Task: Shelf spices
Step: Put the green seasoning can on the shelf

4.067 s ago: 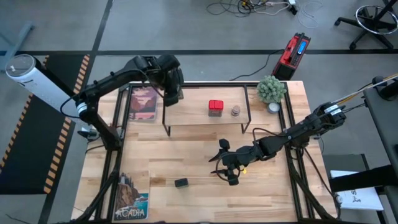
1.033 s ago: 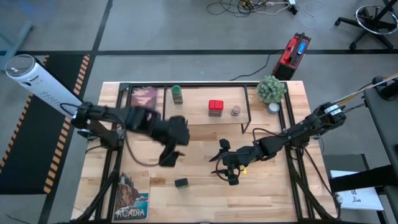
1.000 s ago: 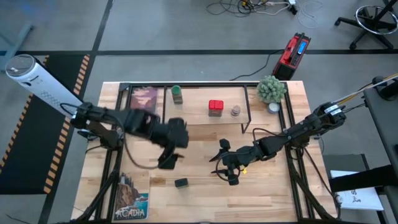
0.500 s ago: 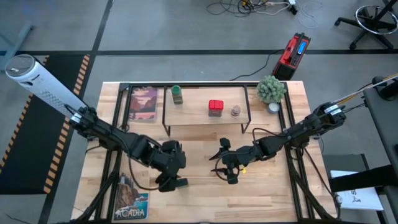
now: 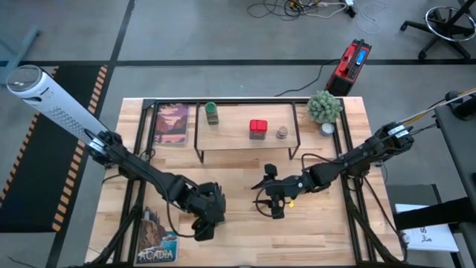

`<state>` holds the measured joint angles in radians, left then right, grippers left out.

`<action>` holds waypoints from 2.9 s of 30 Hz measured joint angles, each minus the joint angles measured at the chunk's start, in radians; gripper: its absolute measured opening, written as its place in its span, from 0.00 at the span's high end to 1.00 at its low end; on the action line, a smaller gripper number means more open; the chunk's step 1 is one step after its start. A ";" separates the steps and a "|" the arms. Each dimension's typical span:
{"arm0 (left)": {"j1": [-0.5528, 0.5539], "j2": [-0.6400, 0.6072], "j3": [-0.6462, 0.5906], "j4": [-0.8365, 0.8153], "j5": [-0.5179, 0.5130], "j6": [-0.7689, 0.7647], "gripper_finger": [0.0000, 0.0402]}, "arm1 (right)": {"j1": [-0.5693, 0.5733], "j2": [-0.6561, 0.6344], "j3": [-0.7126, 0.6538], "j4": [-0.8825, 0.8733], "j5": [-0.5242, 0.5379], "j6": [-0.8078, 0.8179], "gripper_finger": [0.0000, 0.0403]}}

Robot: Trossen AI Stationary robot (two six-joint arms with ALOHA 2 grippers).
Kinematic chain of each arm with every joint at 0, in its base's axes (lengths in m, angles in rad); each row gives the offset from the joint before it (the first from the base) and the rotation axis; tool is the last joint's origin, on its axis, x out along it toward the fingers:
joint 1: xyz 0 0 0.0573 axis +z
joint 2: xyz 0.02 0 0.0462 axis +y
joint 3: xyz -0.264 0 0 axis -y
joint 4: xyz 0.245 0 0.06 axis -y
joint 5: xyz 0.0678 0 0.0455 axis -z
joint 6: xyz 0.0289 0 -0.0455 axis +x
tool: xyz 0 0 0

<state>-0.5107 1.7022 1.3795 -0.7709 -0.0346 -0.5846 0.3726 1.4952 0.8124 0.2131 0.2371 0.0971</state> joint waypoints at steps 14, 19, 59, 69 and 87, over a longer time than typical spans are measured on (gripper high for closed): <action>-0.008 0.182 0.081 -0.127 -0.035 0.000 0.37 | 0.000 0.000 -0.001 0.001 0.001 0.001 0.51; -0.007 0.201 0.093 -0.121 -0.035 -0.001 0.36 | 0.000 0.000 -0.001 0.001 0.001 0.001 0.51; -0.007 0.235 -0.001 -0.004 -0.033 -0.016 0.61 | 0.000 0.000 -0.002 0.001 0.000 0.001 0.50; -0.006 0.234 -0.001 0.000 -0.023 -0.016 0.68 | 0.000 0.000 -0.002 0.001 0.000 0.001 0.50; 0.027 0.227 0.124 -0.171 -0.012 0.095 0.68 | 0.000 0.000 -0.002 0.001 0.000 0.001 0.51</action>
<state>-0.4842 1.9297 1.5036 -0.9423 -0.0464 -0.4899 0.3725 1.4952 0.8104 0.2138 0.2375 0.0978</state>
